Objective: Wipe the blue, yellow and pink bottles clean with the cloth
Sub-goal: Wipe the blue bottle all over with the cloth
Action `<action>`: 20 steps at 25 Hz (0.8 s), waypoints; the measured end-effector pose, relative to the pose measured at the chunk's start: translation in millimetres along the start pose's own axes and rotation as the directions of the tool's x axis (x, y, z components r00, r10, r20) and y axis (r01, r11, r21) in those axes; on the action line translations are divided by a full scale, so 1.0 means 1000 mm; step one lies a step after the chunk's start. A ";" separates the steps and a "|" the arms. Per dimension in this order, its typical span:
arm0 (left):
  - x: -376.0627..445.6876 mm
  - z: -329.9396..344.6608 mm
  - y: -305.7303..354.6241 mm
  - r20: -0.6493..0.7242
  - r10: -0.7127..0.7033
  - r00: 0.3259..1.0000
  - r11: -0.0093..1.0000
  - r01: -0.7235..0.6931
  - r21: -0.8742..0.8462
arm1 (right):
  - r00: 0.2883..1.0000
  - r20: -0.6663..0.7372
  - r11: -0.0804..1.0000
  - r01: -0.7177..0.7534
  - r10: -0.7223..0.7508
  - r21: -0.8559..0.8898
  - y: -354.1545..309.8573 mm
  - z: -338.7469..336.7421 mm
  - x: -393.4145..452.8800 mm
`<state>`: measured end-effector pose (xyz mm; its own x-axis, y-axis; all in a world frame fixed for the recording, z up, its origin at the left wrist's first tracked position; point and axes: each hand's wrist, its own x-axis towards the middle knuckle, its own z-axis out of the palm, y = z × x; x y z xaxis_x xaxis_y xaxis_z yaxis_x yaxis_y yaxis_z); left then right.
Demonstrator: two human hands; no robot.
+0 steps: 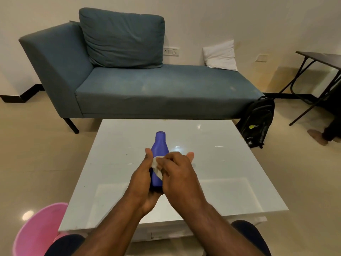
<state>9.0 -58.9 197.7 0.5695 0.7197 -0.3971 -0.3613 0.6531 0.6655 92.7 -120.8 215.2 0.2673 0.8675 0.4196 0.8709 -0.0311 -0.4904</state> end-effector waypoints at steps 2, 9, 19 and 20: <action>-0.003 0.005 0.000 -0.011 -0.030 0.999 1.000 0.030 0.004 | 0.995 -0.057 0.993 -0.073 0.078 0.096 0.006 0.001 0.004; 0.000 0.009 0.023 -0.042 -0.121 0.992 0.969 0.109 -0.224 | 0.985 -0.097 0.990 0.142 -0.141 0.003 -0.013 0.003 -0.016; -0.004 0.015 0.025 -0.044 -0.094 0.995 0.931 0.072 -0.357 | 0.952 -0.204 0.969 0.244 -0.230 0.047 0.001 -0.001 -0.007; -0.004 0.015 0.025 -0.044 -0.103 0.994 0.931 0.081 -0.356 | 0.934 -0.192 0.953 0.302 -0.303 -0.035 0.001 -0.001 -0.006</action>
<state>8.7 -49.2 225.1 0.5705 0.6582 -0.4913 -0.5532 0.7500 0.3625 92.1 -126.3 213.1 0.0653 0.7237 0.6870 0.9249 0.2144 -0.3138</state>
